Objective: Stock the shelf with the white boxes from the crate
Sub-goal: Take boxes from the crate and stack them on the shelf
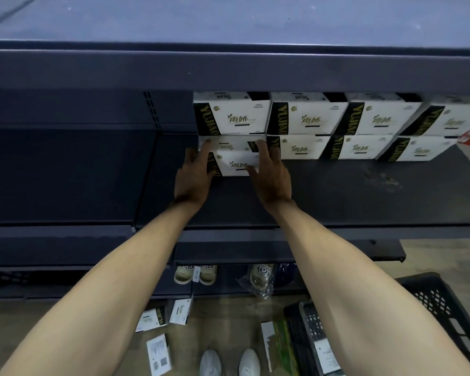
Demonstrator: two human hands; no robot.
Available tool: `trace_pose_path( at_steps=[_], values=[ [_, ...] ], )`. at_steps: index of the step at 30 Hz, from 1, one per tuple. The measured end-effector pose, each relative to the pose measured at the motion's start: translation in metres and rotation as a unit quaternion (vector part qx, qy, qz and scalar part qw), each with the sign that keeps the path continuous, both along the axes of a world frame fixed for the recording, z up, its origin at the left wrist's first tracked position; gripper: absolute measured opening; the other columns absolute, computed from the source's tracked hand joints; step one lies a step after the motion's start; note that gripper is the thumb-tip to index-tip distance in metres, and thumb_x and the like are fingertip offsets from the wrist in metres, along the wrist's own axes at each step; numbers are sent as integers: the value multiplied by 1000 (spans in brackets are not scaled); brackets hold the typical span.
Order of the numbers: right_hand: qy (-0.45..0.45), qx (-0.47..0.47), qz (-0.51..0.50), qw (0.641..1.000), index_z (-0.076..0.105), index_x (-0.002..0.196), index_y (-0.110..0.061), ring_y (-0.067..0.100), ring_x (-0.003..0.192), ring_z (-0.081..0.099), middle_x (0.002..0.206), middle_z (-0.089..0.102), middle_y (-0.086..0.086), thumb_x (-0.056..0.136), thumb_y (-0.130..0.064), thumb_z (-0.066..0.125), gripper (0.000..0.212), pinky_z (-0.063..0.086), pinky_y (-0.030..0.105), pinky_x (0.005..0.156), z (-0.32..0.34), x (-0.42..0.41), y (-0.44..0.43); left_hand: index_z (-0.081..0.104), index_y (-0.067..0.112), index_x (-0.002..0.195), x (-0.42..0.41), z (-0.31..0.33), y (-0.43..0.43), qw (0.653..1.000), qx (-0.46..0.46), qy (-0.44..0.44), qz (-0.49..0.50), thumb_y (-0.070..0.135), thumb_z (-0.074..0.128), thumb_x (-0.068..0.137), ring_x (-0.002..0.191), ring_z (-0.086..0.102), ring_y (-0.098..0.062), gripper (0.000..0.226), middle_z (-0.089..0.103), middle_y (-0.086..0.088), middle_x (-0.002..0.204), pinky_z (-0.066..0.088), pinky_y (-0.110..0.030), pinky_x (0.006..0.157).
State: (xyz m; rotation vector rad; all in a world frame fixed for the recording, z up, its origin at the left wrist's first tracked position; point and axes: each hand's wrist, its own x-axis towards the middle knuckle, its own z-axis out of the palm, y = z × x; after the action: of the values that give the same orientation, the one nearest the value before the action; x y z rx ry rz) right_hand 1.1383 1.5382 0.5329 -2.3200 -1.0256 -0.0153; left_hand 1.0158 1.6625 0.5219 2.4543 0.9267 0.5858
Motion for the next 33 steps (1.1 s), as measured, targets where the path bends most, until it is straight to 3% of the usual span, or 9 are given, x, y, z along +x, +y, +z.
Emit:
trace_pose_path(
  at_steps=[7, 14, 19, 24, 27, 33],
  values=[
    [19, -40, -34, 998, 23, 153, -23, 37, 123, 54, 148, 40, 13, 96, -20, 61, 69, 50, 49, 92, 12, -13, -15, 21, 39, 152, -18, 9, -6, 999, -26, 19, 0, 16, 65, 90, 117, 54, -35, 78, 43, -14, 137, 49, -49, 90],
    [15, -63, -69, 995, 31, 147, -21, 40, 109, 58, 131, 50, 13, 96, -25, 59, 57, 42, 39, 75, 28, -17, -48, 22, 37, 150, -26, 19, -17, 998, -17, 52, 14, 21, 64, 91, 112, 57, -33, 73, 38, -13, 141, 48, -43, 83],
    [-20, -119, -74, 990, 26, 153, -20, 43, 108, 59, 139, 47, 16, 98, -21, 54, 62, 47, 42, 77, 43, -15, -89, 19, 35, 152, -21, 25, -48, 995, 33, 96, -22, 27, 58, 95, 110, 57, -37, 69, 33, -11, 147, 48, -44, 82],
    [-49, -104, -99, 988, 36, 142, -17, 46, 96, 62, 123, 55, 18, 94, -13, 52, 51, 46, 44, 70, 56, -9, -155, 27, 25, 151, 5, 44, -113, 975, 147, 134, -100, 27, 59, 94, 111, 57, -37, 65, 37, -12, 143, 52, -43, 75],
    [-56, -105, -116, 986, 36, 140, -17, 44, 94, 61, 123, 53, 16, 96, -23, 58, 50, 41, 40, 67, 57, 3, -220, 33, 24, 147, 27, 53, -172, 967, 171, 132, -134, 26, 63, 91, 103, 60, -38, 64, 44, -13, 137, 51, -43, 68],
    [-72, -120, -140, 980, 35, 141, -18, 38, 91, 63, 117, 55, 15, 98, -26, 59, 51, 44, 38, 66, 47, 27, -371, 39, 19, 136, 57, 44, -309, 960, 182, 121, -175, 26, 64, 91, 88, 60, -33, 52, 50, -12, 121, 44, -38, 57]
  ],
)
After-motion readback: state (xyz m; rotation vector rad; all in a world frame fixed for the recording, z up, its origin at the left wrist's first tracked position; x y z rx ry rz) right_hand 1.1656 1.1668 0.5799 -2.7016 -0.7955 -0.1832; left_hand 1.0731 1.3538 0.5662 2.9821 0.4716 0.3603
